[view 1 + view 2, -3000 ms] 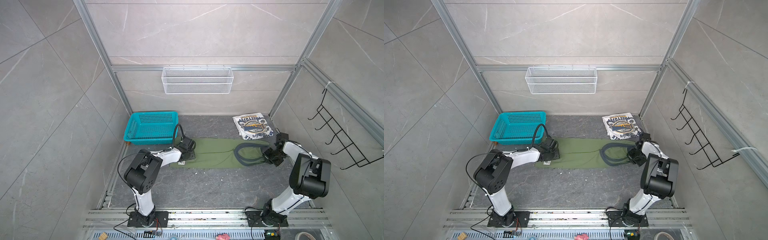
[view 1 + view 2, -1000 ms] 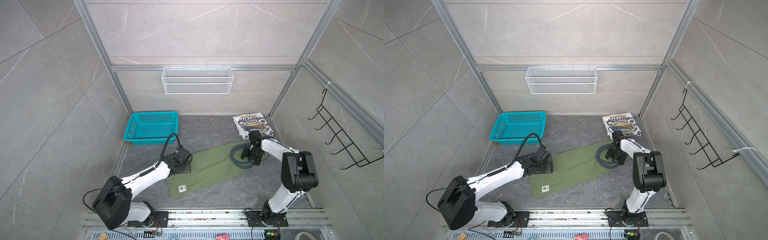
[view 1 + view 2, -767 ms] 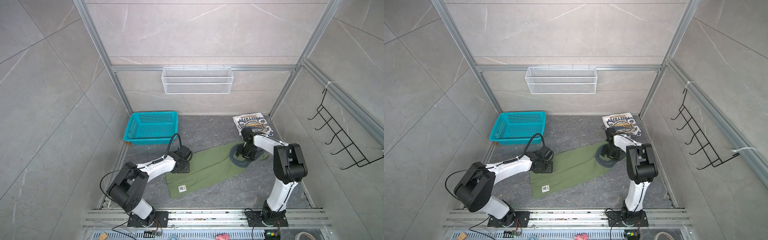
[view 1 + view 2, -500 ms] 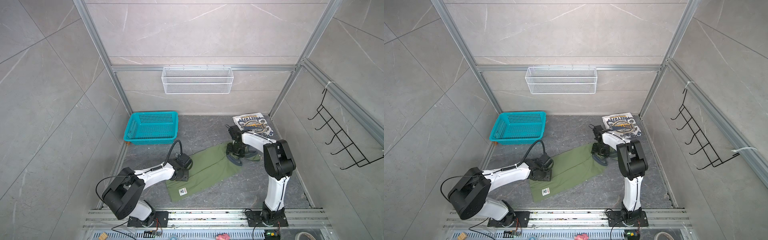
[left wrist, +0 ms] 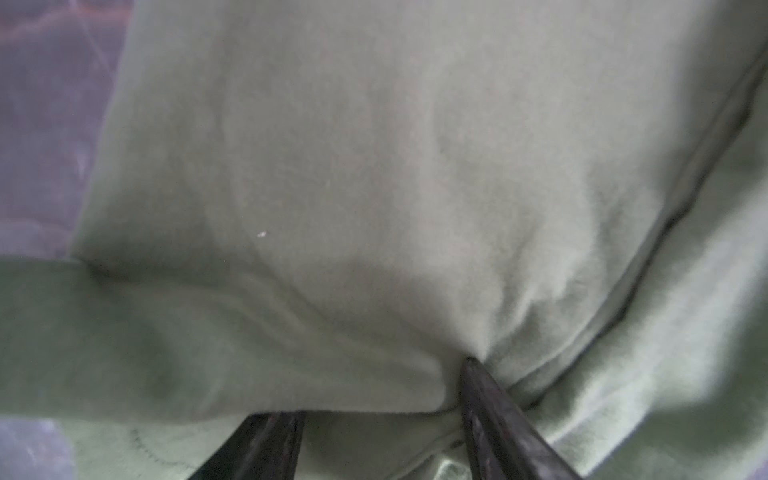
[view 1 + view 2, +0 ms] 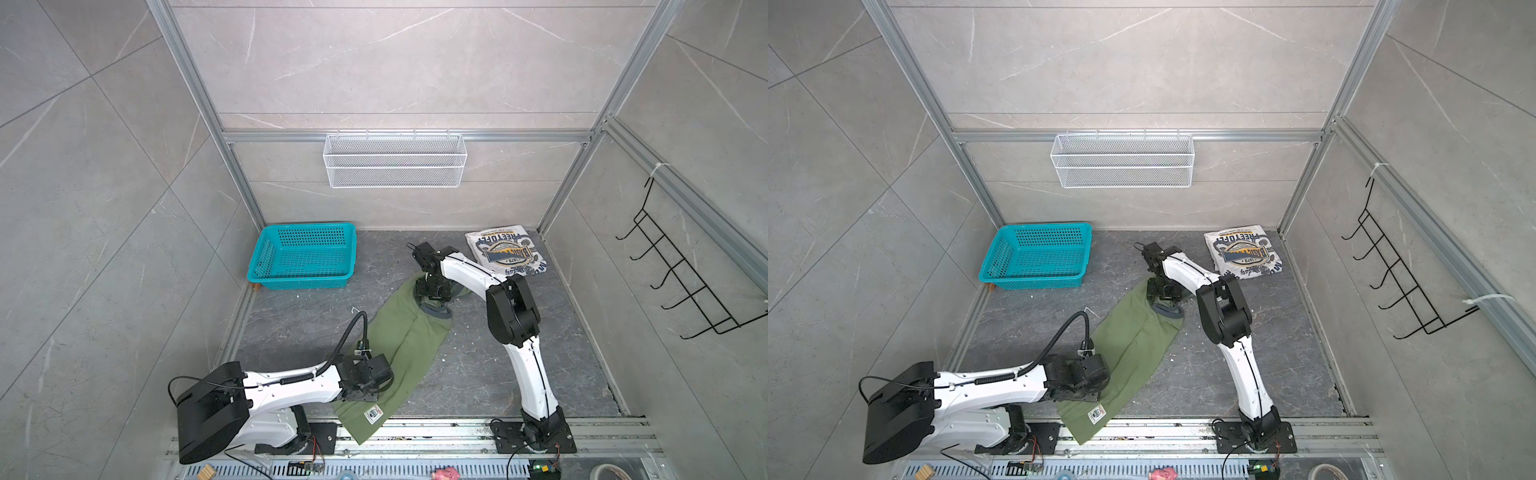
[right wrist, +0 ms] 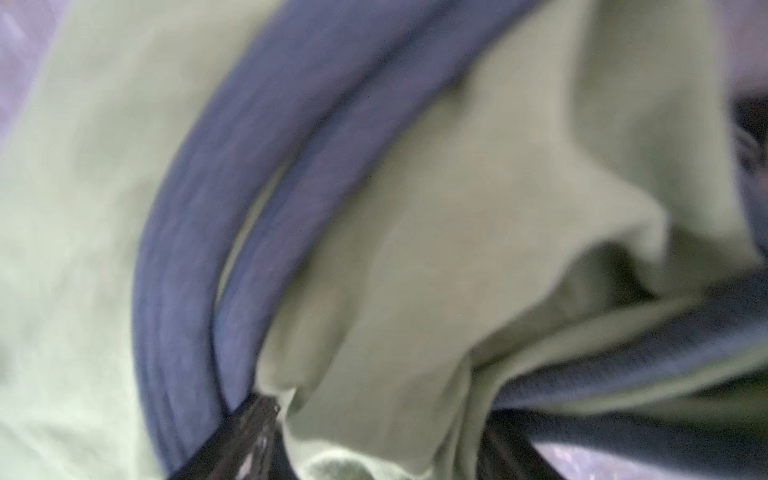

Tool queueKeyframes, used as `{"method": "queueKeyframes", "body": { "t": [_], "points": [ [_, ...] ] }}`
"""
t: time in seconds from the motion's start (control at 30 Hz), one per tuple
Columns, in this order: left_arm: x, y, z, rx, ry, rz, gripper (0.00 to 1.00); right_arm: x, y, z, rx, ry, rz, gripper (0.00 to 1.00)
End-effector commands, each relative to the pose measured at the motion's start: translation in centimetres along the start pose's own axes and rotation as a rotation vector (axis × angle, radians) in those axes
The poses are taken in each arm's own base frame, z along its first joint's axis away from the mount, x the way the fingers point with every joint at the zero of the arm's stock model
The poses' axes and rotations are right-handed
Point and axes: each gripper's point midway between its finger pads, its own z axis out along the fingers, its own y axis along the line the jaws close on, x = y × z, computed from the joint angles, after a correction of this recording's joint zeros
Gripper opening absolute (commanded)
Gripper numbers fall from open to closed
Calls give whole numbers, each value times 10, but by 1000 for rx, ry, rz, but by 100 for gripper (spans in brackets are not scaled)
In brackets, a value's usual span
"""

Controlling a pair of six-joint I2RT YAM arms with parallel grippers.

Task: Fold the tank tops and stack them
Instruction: 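Swing the strip with both grippers so its strap end points away from the robot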

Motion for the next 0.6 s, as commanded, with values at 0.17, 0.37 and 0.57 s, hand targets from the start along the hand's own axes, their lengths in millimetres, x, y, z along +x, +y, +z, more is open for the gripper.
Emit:
{"method": "queueKeyframes", "body": {
  "t": [0.17, 0.37, 0.57],
  "points": [
    [39, 19, 7, -94, 125, -28, 61, -41, -20, 50, 32, 67, -23, 71],
    [20, -16, 1, 22, 61, -52, 62, -74, -33, 53, 35, 31, 10, 71],
    [-13, -44, -26, 108, -48, -73, 65, -94, -35, 10, -21, -49, 18, 75]
  ]
}}
